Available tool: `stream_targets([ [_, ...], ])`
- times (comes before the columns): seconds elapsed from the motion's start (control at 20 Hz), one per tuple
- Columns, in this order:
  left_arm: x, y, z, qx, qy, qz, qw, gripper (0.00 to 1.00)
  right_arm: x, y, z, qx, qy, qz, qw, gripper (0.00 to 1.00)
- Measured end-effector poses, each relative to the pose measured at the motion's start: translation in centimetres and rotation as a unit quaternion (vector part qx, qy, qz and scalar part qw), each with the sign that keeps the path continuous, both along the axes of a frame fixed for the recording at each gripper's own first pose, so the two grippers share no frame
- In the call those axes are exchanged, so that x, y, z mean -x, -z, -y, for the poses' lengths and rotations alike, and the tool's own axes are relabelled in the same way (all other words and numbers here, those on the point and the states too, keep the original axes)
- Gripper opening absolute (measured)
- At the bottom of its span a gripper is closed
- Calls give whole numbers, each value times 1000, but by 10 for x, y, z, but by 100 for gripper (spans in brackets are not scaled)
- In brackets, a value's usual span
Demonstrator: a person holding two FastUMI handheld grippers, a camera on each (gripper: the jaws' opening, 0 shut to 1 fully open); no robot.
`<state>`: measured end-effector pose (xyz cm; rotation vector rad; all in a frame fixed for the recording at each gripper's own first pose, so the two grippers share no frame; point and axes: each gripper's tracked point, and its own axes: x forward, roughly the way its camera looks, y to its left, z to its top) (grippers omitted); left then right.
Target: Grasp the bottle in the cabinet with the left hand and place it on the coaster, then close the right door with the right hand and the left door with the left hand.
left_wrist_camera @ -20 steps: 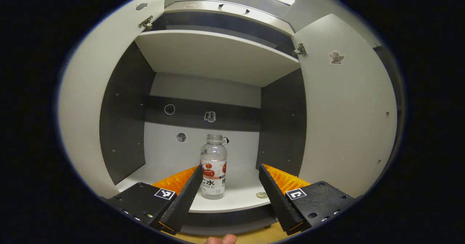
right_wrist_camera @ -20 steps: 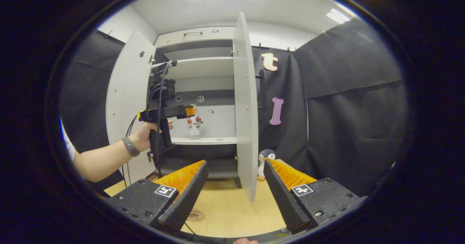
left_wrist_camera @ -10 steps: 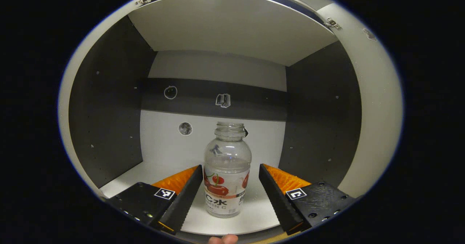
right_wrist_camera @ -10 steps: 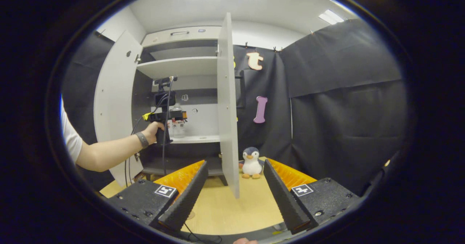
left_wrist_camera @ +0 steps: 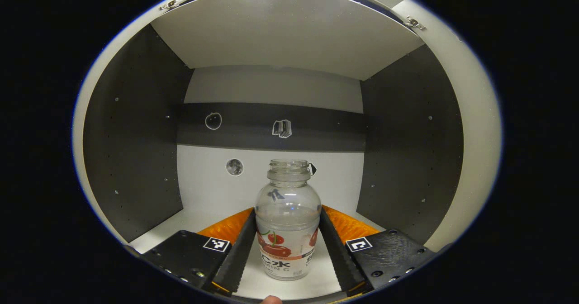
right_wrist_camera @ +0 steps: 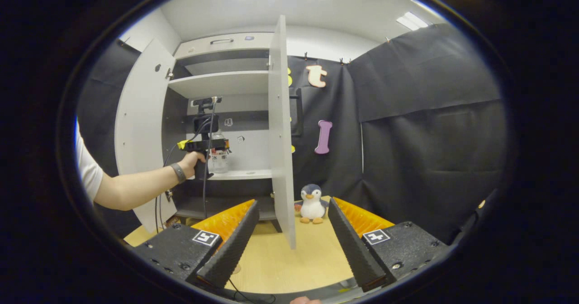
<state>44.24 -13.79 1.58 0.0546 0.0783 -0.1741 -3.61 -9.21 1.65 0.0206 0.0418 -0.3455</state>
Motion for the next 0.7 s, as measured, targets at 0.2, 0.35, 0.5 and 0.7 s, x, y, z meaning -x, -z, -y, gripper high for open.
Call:
stream_targets([
  [0.2, 26, -20, -10, 7, 2, 20, 1000, 76, -4, 2, -2, -1, -15, -2, 1000, 100],
  [0.35, 56, -36, -12, 8, 13, 29, 999, 75, -10, -1, -6, 1, -28, 6, 1000, 100],
  [0.5, 99, -47, -12, -1, 34, 45, 998, 75, -16, -7, -14, 7, -48, 16, 999, 100],
  [0.7, 162, -38, -15, -6, 48, 59, 997, 74, -20, -16, -28, 6, -79, 26, 997, 100],
])
